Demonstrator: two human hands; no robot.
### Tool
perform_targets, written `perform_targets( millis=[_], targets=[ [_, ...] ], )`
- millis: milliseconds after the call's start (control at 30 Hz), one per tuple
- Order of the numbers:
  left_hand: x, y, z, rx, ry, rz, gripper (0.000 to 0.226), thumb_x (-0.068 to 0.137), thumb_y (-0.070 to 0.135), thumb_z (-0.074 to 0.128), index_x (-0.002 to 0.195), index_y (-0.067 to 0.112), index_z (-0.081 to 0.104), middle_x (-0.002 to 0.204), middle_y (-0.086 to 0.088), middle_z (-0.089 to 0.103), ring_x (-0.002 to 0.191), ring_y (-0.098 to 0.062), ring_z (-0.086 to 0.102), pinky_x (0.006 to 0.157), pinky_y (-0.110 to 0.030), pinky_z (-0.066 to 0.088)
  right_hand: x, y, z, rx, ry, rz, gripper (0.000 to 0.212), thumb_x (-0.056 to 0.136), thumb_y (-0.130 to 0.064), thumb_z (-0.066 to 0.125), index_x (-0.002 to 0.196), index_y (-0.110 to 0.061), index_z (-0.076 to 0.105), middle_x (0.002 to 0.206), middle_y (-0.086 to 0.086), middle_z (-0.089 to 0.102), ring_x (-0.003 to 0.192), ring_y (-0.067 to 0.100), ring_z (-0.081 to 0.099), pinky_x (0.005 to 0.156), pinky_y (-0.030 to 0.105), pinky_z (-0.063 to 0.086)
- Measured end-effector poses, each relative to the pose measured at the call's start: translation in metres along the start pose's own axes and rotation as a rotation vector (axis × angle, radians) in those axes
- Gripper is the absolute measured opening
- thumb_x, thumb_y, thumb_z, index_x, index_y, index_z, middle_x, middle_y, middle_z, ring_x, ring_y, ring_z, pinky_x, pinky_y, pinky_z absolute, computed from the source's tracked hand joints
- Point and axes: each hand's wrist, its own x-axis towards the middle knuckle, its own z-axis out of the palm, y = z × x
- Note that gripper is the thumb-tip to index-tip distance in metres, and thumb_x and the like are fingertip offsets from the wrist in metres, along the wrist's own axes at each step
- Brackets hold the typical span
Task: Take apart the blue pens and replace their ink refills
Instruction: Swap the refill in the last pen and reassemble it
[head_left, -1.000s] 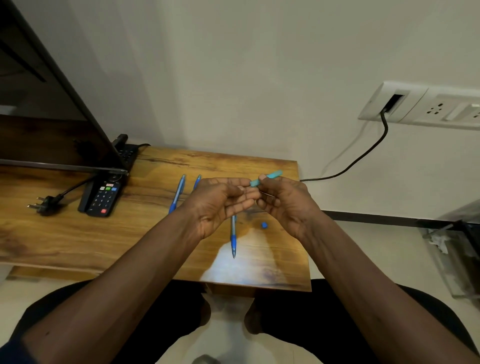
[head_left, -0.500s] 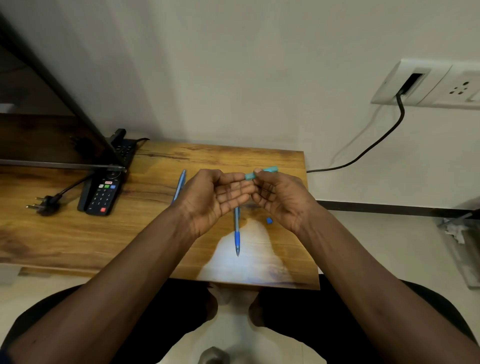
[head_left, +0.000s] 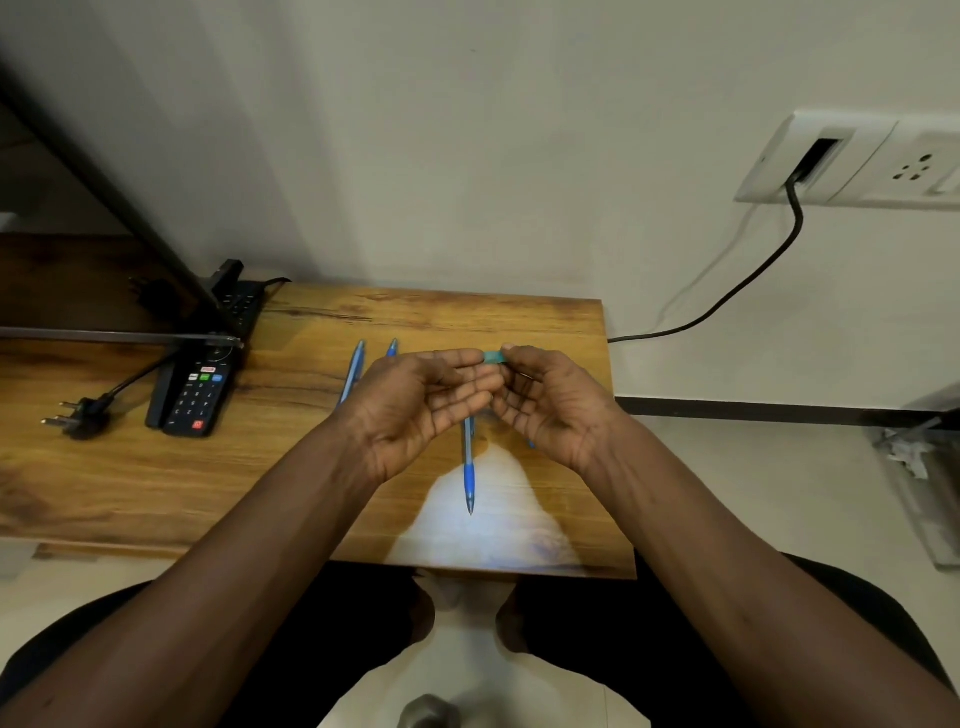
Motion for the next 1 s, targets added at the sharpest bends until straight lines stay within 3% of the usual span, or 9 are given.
perform_targets(
  millis=[300,633,800,1000],
  targets=[
    [0.005,-0.003,-0.001,0.017,0.042,0.021,0.023,0.103,-0.003,0.054,0.121,-0.005,0.068,0.109,-0.024,0.078,0.101,-0.026,0.079,0.084,-0.031,0.065,0.0,0.006,0.001,0.049,-0.042,0.054,0.014,0.097,-0.019,0.066,0.103,-0.007,0.068,0.081,0.008,0.067,0.077,0.018,0.066,0.081,0.032,0.058],
    [0.003,-0.002,0.001,-0.028,0.027,-0.011,0.034,0.101,-0.003,0.04,0.12,-0.006,0.068,0.11,-0.022,0.078,0.098,-0.024,0.08,0.078,-0.028,0.065,-0.002,0.006,0.0,0.067,-0.057,0.079,0.018,0.098,-0.021,0.063,0.105,-0.006,0.068,0.079,0.006,0.066,0.076,0.016,0.065,0.072,0.028,0.058],
    [0.001,-0.003,0.003,-0.035,0.023,-0.008,0.039,0.097,-0.009,0.036,0.121,-0.005,0.067,0.111,-0.022,0.078,0.101,-0.025,0.079,0.081,-0.029,0.065,-0.004,0.002,-0.005,0.075,-0.031,0.067,0.014,0.098,-0.021,0.063,0.093,-0.008,0.067,0.077,0.006,0.068,0.074,0.016,0.066,0.072,0.028,0.056],
    [0.0,-0.003,0.009,0.005,0.043,0.006,0.037,0.098,-0.014,0.038,0.12,-0.005,0.067,0.11,-0.022,0.078,0.1,-0.026,0.079,0.079,-0.029,0.065,-0.009,-0.009,-0.03,-0.011,0.076,-0.013,0.007,0.093,-0.014,0.071,0.093,-0.007,0.07,0.083,0.01,0.075,0.069,0.017,0.07,0.056,0.021,0.053]
  ],
)
